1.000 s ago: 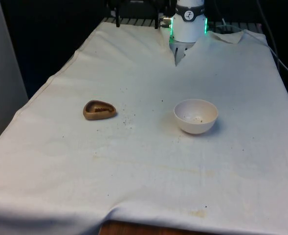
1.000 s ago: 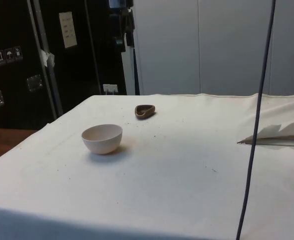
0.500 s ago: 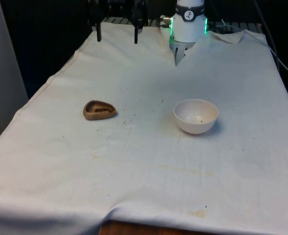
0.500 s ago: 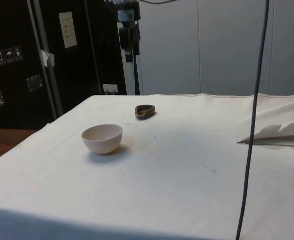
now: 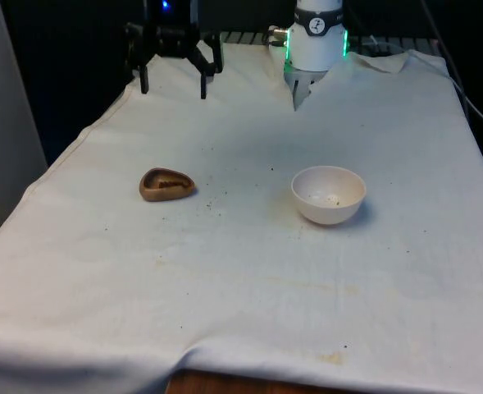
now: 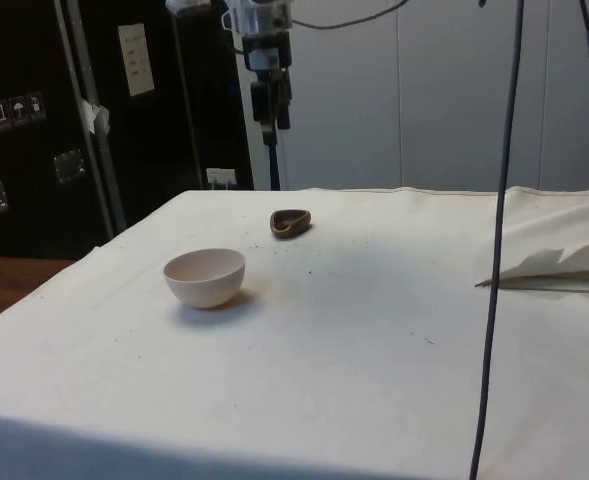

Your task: Pour the coffee beans from the cup into the bowl.

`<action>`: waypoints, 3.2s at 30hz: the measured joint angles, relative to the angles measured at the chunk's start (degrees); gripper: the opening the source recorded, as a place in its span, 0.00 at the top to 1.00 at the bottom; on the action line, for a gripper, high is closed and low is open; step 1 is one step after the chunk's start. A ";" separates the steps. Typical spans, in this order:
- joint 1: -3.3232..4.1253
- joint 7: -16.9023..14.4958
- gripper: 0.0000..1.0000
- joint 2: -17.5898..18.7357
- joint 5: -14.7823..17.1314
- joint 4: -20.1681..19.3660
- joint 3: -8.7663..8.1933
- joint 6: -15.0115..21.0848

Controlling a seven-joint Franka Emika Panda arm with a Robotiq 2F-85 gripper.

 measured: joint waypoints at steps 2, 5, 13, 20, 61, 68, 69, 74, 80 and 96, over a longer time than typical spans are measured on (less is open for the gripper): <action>-0.06 0.00 0.00 0.57 0.17 0.00 -0.34 0.63; -0.11 0.00 0.00 1.09 0.29 0.00 -0.63 1.20; -0.29 0.00 0.00 3.78 1.26 0.23 -2.35 3.72; -0.40 0.00 0.00 5.67 1.72 0.57 -3.50 5.27; -1.20 -11.06 0.00 17.48 19.14 5.90 -6.47 6.70; -1.83 -14.61 0.00 19.19 23.03 6.88 -7.05 6.70; -1.89 -15.13 0.00 19.54 23.66 7.05 -7.16 6.70; -2.12 -17.13 0.00 21.14 26.24 8.37 -7.51 6.53; -2.29 -18.33 0.00 23.26 28.25 10.31 -7.85 6.30; -2.81 -18.62 0.00 25.27 28.42 11.75 -8.08 6.30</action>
